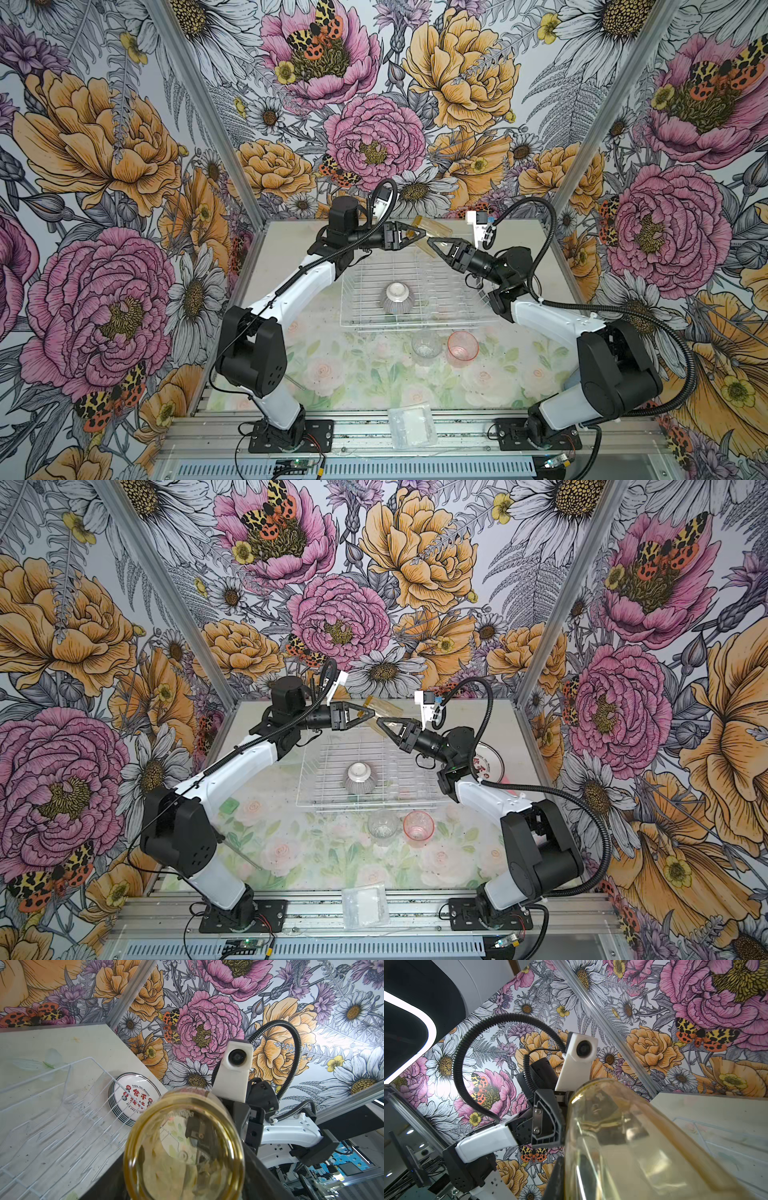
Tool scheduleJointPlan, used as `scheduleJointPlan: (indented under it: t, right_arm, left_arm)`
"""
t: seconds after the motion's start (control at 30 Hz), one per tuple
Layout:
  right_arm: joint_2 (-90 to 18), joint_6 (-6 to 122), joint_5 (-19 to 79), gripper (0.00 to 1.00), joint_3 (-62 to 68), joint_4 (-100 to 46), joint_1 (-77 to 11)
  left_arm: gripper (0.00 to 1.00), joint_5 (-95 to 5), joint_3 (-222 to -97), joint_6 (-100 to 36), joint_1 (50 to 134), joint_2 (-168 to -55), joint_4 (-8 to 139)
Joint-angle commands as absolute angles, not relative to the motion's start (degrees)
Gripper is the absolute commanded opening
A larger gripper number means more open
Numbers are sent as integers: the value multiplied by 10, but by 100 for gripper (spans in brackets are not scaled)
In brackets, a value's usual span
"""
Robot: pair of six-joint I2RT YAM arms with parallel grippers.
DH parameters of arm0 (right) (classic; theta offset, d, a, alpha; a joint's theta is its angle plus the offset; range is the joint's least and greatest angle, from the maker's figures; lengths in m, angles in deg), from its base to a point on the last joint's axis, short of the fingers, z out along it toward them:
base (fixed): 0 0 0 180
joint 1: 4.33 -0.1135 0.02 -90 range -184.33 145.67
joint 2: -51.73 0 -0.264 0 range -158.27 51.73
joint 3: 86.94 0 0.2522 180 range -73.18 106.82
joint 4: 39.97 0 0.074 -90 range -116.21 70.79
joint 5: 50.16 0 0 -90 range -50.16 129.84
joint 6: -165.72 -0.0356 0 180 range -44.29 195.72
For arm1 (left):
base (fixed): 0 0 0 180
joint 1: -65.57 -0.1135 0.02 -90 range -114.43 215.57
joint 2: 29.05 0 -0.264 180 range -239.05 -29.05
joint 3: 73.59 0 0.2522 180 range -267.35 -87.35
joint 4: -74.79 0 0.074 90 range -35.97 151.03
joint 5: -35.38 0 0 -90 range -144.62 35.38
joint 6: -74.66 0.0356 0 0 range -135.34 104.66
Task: Unload the mixed dishes from the dish rack
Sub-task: 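Bring the open right gripper to the yellow glass held by the left gripper, then close the right gripper on the yellow glass while the left gripper releases it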
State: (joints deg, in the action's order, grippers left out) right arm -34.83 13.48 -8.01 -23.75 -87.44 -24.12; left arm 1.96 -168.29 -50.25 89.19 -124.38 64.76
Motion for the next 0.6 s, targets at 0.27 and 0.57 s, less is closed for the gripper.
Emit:
scheduleJointPlan:
  t: [0.27,0.57]
  right_arm:
    - [-338,123,-70,0,-226,-879,-234]
    - [-257,257,-61,0,-211,-649,-235]
  left_arm:
    - [64,26,-1668,-491,899,-1224,682]
    - [81,-96,-1651,-389,867,-1151,517]
